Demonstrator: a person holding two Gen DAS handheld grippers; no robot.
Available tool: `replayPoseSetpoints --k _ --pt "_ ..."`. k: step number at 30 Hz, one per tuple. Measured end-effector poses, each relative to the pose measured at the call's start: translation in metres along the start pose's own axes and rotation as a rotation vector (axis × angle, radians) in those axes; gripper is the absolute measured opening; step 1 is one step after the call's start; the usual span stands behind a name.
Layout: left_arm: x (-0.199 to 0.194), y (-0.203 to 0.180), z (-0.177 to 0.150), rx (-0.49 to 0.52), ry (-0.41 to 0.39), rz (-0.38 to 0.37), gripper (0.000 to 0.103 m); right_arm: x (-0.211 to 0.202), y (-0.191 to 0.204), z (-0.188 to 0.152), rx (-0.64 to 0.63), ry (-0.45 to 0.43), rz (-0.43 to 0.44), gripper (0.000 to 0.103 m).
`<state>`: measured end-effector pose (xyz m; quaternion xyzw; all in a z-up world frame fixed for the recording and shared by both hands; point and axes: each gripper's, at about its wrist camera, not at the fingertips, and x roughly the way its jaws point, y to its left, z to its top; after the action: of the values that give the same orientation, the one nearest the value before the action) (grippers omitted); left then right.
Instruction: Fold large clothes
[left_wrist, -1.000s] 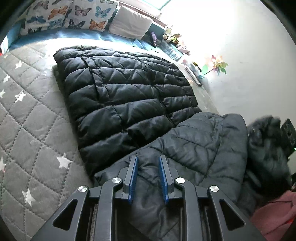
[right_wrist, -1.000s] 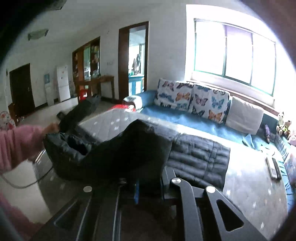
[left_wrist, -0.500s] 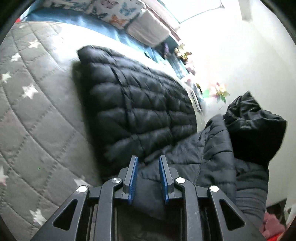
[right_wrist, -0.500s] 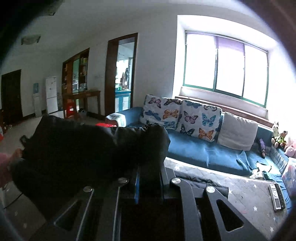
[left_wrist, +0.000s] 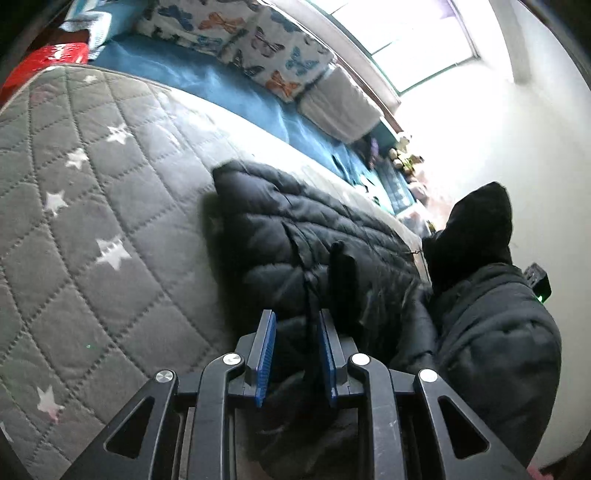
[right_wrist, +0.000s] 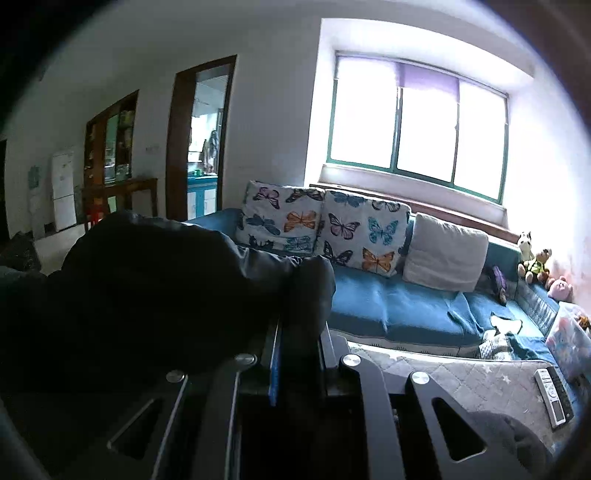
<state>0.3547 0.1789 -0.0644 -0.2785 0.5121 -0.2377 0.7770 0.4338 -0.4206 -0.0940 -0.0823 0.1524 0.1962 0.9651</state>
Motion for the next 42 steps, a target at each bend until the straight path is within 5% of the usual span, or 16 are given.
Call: replayPoseSetpoints --k 9,19,25,30,33,42 --pt "-0.014 0.007 0.011 -0.075 -0.115 0.036 0.026 0.041 -0.005 -0.003 0.032 0.125 0.001 0.017" --pt "-0.057 -0.021 0.012 0.021 -0.263 0.239 0.026 0.071 -0.005 -0.014 0.048 0.316 -0.002 0.017" --pt "-0.082 -0.055 0.007 0.109 -0.299 0.282 0.026 0.089 -0.006 -0.023 0.050 0.422 -0.005 0.019" --pt "-0.077 -0.104 0.002 0.231 -0.309 0.333 0.026 0.099 -0.007 -0.027 0.052 0.496 -0.002 0.021" --pt "-0.076 -0.130 0.001 0.275 -0.312 0.286 0.026 0.107 -0.012 -0.030 0.066 0.541 0.005 0.022" --pt "-0.011 -0.174 0.023 0.329 -0.162 0.233 0.026 0.115 -0.013 -0.032 0.079 0.583 0.018 0.026"
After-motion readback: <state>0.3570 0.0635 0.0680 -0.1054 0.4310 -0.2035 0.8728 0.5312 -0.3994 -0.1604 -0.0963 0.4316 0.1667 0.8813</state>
